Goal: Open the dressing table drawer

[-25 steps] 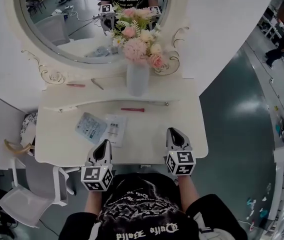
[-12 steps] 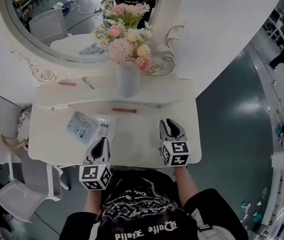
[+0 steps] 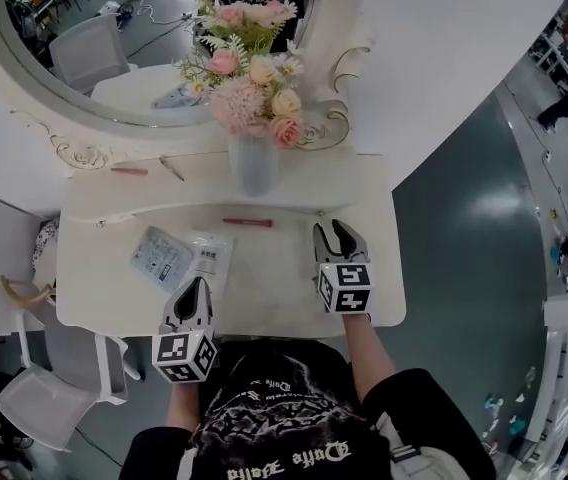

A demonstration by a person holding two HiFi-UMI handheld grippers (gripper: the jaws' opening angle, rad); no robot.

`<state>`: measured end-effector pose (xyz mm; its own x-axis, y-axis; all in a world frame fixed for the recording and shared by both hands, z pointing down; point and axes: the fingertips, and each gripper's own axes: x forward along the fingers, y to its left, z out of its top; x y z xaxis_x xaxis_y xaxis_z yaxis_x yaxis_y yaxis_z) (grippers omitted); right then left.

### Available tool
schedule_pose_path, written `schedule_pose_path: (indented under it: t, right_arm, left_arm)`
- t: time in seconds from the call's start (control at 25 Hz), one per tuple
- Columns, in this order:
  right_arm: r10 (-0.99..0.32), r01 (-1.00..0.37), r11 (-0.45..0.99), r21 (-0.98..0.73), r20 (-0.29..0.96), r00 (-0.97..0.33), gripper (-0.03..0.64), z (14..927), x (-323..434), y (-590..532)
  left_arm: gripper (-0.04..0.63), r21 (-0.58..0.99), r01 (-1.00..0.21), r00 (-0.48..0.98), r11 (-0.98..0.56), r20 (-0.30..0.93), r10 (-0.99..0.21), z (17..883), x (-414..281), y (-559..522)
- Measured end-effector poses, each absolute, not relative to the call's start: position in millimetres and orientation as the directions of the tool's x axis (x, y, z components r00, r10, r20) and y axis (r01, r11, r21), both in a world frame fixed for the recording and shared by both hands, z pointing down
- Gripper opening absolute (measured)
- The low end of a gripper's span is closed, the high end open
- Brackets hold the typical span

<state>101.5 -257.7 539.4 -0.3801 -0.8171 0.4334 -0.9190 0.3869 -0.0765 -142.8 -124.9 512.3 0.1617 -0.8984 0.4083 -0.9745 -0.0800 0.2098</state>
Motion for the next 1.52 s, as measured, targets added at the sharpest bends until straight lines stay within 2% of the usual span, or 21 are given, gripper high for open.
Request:
schedule_pose_path:
  t: [1.04, 1.36, 1.52]
  right_arm:
    - [-0.796, -0.958, 0.284, -0.03, 0.55, -0.253, 0.14, 581.7, 99.4, -299.2]
    - [-0.795, -0.96, 0.278, -0.028, 0.554, -0.246, 0.131, 584.8, 100.1, -299.7]
    - [-0.794, -0.957, 0.289, -0.019, 0.553, -0.251, 0.103, 585.9, 96.6, -299.4]
  left_arm:
    - [0.017, 0.159, -0.985, 0.131, -0.067, 0.437, -0.89, 505.2, -201.7, -150.1]
    - [0.017, 0.158, -0.986, 0.12, -0.055, 0.439, -0.891, 506.5, -203.4, -145.7]
    - [0.017, 0.16, -0.986, 0.112, -0.046, 0.44, -0.891, 508.0, -205.5, -144.3]
